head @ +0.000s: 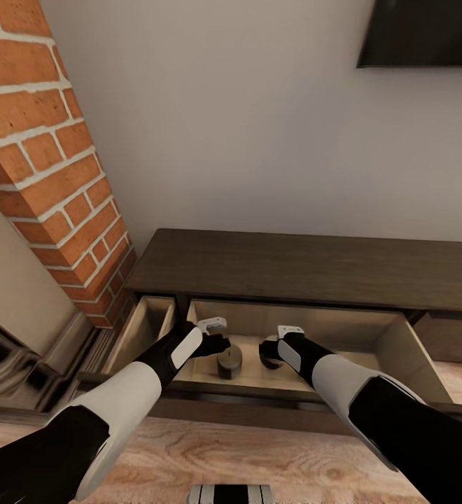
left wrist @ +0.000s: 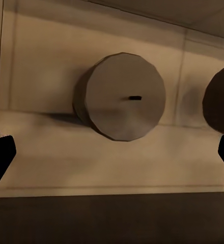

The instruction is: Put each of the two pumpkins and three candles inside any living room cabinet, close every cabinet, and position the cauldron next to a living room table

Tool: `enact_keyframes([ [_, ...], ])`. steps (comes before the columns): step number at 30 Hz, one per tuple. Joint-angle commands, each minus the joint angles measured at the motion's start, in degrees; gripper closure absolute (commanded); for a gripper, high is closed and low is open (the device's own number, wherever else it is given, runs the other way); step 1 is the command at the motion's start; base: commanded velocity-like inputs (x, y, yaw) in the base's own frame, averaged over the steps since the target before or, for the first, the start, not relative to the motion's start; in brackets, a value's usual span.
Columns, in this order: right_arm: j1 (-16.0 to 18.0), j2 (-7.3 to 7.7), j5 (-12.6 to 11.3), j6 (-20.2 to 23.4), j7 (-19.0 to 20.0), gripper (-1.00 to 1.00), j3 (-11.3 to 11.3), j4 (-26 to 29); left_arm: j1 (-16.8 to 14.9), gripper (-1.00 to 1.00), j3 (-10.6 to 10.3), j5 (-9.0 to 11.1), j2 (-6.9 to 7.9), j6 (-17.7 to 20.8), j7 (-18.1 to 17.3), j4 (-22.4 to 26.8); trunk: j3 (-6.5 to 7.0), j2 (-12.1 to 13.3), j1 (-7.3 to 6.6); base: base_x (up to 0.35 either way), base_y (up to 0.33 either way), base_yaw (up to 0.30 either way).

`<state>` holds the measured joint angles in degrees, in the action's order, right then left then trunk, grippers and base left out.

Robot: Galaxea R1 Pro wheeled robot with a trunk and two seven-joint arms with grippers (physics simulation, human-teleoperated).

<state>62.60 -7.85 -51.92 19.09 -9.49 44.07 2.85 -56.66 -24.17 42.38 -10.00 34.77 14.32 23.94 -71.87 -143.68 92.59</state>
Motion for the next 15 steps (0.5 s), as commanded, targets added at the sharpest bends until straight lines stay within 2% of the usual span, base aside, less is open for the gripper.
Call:
enact_keyframes([
  [1,0.0,0.00,-0.5,0.3,-0.4,1.00,0.6,0.1,0.0,-1.00,-0.2,0.4,0.00,0.1,0.4,0.1,-0.27,0.0,0.01,0.000,0.000,0.000],
  [7,0.0,-0.05,-0.5,0.5,-0.4,1.00,0.5,0.2,0.0,-1.00,-0.2,0.4,0.00,0.1,0.4,0.1,-1.60,-0.1,0.16,0.000,0.000,0.000],
  [11,0.1,-0.06,-0.5,2.1,-0.5,1.00,0.5,0.2,0.0,-1.00,-0.2,0.4,0.00,0.1,0.4,0.2,-1.60,-0.1,0.16,0.000,0.000,0.000],
  [13,0.0,-0.06,-0.5,5.0,-0.6,1.00,0.4,0.3,0.0,-1.00,-0.2,0.4,0.00,0.1,0.4,0.4,-1.60,-0.1,0.16,0.000,0.000,0.000],
  [15,0.0,-0.06,-0.5,5.5,-0.7,1.00,0.3,0.3,0.0,-1.00,-0.2,0.4,0.00,0.1,0.5,0.5,-1.60,-0.1,0.16,0.000,0.000,0.000],
])
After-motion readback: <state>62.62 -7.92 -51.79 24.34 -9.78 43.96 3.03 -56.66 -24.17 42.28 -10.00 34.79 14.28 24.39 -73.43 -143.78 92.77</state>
